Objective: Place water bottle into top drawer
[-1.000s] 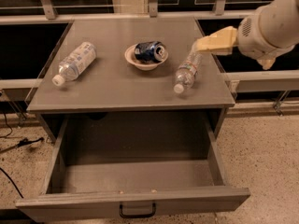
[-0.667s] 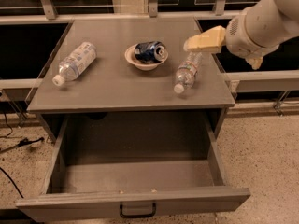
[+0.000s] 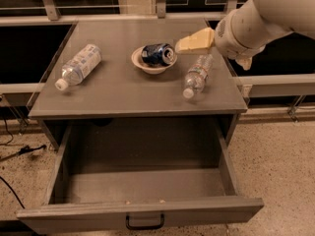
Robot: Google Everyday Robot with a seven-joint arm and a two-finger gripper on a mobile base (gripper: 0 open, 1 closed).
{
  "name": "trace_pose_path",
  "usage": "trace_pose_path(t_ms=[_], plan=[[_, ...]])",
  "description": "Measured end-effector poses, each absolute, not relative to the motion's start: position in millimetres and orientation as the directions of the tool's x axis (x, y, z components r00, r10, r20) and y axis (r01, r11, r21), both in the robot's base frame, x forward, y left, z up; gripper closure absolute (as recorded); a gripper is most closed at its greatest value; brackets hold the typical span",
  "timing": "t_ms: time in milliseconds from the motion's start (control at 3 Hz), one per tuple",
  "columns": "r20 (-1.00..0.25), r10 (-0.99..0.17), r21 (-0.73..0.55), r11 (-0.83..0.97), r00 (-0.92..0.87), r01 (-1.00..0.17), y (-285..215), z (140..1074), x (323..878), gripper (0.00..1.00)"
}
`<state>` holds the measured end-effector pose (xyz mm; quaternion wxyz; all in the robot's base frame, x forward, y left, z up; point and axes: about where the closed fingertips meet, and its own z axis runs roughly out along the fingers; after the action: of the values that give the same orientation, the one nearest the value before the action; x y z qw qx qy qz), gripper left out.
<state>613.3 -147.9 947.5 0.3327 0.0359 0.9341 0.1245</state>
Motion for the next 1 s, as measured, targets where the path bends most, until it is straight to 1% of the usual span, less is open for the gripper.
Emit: trace_pose_path(t_ms=[333,1000], plan=[[-0.618,0.133,0.245,0.969,-0.775,-0.028,-138.1,938.7,626.9,0.0],[-0.635,0.08,0.164,0.986,-0.768,-0.033,-123.8,908.7,656.9,0.0]])
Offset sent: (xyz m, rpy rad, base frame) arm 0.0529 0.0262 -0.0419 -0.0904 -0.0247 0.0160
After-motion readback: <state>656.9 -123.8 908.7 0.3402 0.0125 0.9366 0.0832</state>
